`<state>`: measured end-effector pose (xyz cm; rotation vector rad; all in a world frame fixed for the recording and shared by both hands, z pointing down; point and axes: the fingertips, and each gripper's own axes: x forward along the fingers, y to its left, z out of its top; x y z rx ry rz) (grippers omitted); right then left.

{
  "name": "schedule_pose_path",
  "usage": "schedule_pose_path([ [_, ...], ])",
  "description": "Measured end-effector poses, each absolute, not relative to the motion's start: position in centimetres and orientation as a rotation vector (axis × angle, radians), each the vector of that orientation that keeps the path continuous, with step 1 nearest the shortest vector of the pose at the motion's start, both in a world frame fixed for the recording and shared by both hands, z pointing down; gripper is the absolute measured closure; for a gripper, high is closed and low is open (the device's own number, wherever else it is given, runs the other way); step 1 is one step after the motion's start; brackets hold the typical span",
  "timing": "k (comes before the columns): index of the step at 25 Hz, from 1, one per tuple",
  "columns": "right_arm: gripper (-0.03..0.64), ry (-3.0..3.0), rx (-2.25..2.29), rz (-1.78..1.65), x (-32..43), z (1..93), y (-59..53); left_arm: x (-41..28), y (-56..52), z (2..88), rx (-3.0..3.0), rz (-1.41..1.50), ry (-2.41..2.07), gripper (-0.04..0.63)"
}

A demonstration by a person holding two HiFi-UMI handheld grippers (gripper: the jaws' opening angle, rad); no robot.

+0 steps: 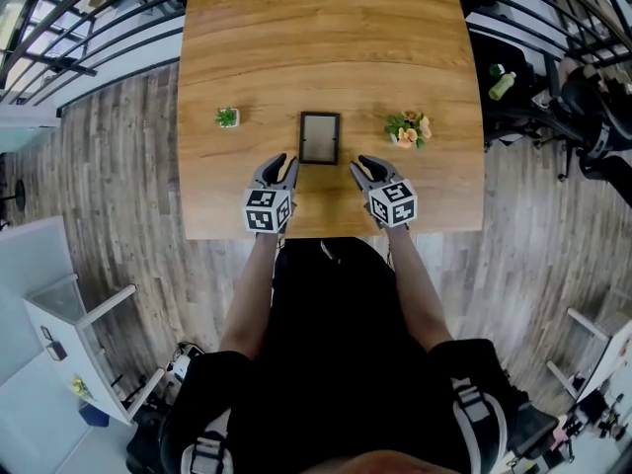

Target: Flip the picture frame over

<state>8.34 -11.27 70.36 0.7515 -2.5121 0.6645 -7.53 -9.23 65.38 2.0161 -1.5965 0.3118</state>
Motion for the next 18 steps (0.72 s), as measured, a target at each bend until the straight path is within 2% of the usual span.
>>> schedule_pose_path([
  [18,0.499,-2.428,0.697,0.738,5.9,73.3,-11.4,-7.6,-11.2,72.3,1.916,0.445,-1.442,0.497],
])
